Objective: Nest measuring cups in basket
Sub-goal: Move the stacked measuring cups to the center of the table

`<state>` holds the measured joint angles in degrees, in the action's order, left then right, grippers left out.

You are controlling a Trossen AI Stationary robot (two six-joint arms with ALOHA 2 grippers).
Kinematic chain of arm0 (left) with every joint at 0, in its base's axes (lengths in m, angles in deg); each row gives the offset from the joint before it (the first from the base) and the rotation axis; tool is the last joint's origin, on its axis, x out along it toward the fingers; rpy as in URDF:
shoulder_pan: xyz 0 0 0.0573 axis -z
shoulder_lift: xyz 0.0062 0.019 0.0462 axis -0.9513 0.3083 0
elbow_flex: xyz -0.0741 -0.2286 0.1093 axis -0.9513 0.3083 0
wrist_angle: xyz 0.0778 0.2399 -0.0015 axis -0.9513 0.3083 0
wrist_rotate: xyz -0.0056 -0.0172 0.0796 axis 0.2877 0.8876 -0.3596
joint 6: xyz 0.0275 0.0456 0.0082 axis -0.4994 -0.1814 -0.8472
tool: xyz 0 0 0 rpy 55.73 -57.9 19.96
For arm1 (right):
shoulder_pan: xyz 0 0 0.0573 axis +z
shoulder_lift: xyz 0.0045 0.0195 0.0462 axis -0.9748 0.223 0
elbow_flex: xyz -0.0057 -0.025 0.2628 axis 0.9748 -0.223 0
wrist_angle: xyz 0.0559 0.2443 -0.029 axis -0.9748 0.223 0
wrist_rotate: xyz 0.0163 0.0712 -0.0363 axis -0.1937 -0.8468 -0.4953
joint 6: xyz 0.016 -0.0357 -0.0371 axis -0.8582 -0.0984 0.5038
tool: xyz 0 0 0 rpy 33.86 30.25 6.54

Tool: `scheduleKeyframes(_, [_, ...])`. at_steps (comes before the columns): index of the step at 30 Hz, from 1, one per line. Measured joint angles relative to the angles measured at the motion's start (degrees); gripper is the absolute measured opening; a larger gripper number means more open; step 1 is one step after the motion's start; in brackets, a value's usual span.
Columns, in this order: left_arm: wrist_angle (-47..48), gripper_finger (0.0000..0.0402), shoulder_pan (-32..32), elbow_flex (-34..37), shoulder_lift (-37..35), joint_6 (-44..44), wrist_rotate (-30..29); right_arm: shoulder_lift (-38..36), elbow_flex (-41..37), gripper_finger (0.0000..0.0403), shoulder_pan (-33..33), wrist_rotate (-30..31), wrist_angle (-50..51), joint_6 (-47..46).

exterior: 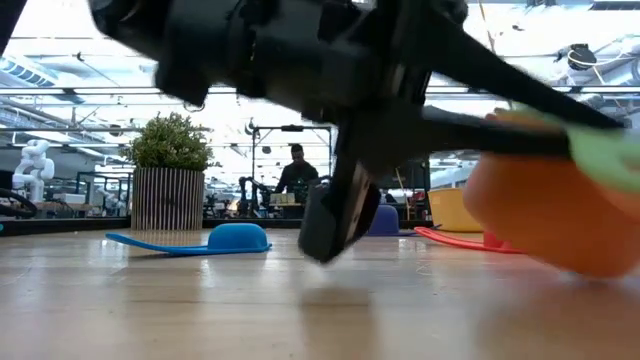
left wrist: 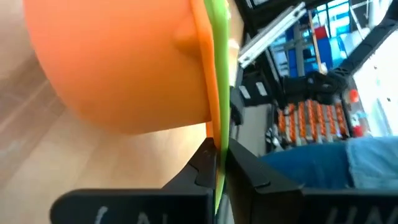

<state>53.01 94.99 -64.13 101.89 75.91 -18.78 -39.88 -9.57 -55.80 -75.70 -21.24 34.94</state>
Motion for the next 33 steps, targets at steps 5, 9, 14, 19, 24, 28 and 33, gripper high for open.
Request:
scheduleKeyframes(5, [10.6,0.0014,-3.2,0.0,-6.1,-5.7,7.4,-0.4,0.0,0.0304,0.0,0.0,0.0,0.6])
scheduleKeyframes(9, [21.2,0.0014,-7.3,0.0,-11.1,-13.6,16.8,-0.4,0.0,0.0304,0.0,2.2,0.6,1.1])
scheduleKeyframes(14, [34.1,0.0014,-14.5,0.0,-16.2,-27.3,25.6,-0.2,0.0,0.0304,0.0,8.6,0.4,2.3])
scheduleKeyframes(19, [45.5,0.0014,-23.4,0.0,-19.5,-40.9,32.6,-0.2,0.0,0.0304,0.0,18.0,-0.1,2.3])
scheduleKeyframes(24, [52.8,0.0014,-32.2,-0.1,-21.4,-52.0,38.5,-0.1,0.0,0.0304,-0.1,30.0,-0.2,0.4])
scheduleKeyframes(28, [57.4,0.0014,-38.2,-0.1,-21.2,-58.4,42.1,-0.1,0.0,0.0304,-1.4,38.1,0.3,-4.0])
scheduleKeyframes(33, [61.6,0.0014,-43.7,0.2,-21.3,-66.8,45.8,0.1,0.0,0.0304,-4.9,44.9,1.8,-12.6])
